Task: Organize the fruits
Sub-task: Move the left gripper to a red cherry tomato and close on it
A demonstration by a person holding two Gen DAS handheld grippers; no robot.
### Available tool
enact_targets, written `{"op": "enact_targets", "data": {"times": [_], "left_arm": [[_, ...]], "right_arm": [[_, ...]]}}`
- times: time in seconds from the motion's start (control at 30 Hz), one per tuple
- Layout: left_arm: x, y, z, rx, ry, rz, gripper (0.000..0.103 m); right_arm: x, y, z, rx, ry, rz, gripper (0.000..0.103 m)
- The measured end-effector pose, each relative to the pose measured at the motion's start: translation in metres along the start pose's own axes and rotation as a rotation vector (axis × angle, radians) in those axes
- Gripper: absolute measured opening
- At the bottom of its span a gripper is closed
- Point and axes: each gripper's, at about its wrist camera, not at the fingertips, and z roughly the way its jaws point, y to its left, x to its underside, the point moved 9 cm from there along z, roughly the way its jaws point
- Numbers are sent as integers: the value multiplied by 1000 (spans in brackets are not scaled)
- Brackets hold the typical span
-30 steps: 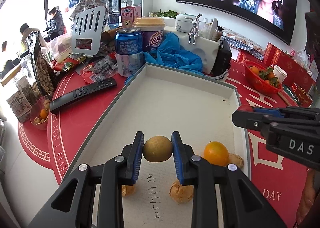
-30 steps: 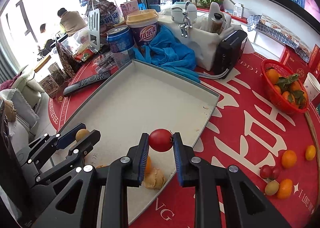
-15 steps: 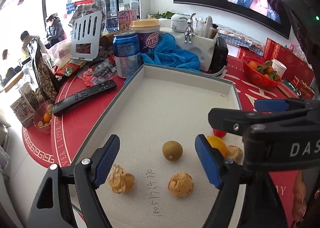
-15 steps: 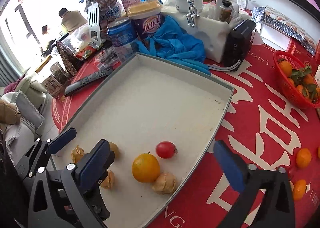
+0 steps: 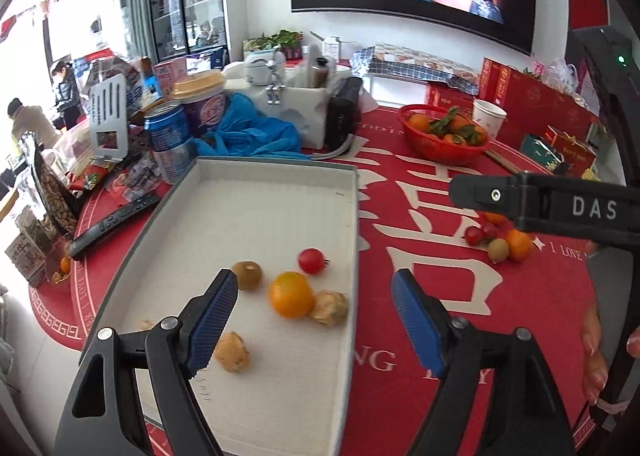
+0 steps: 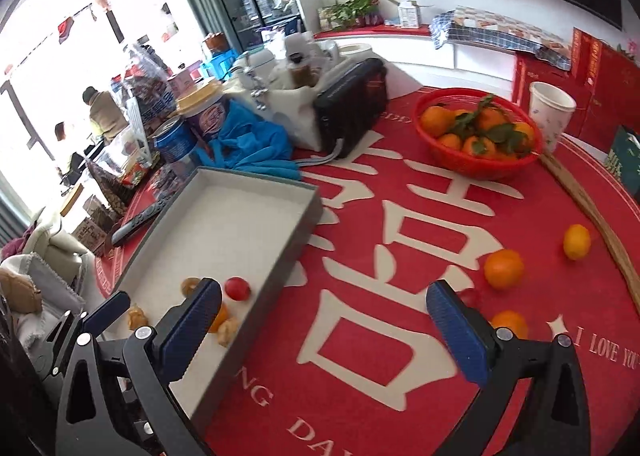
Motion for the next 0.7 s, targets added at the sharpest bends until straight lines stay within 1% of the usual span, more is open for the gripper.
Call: {"op": "enact_targets", "data": {"times": [0.17,0.27,0.4,0.47,0.57,0.63,0.67,0.7], "left_arm": [[4,-51,2,55,39,83,82],[7,-74,8,71,64,116,82],[10,-94,25,72,112,131,82],[11,-101,35,62,134,140,82],[11,-106,47,43,151,158,82],[11,-109,57,30,159,173,82],[12,-110,60,24,163,178,82],[12,-111,65,18,168,185,82]], "right_arm": [[9,-72,-28,73,-52,94,103],[20,-114,-38,122,-48,167,103],[39,-186,-50,260,-49,289,103],[52,-216,-47,320,-7,342,103],[71,-244,-37,335,44,401,103],[82,-252,-33,356,81,393,103],[81,-252,-33,375,86,351,103],[83,-252,-31,386,110,328,103]]}}
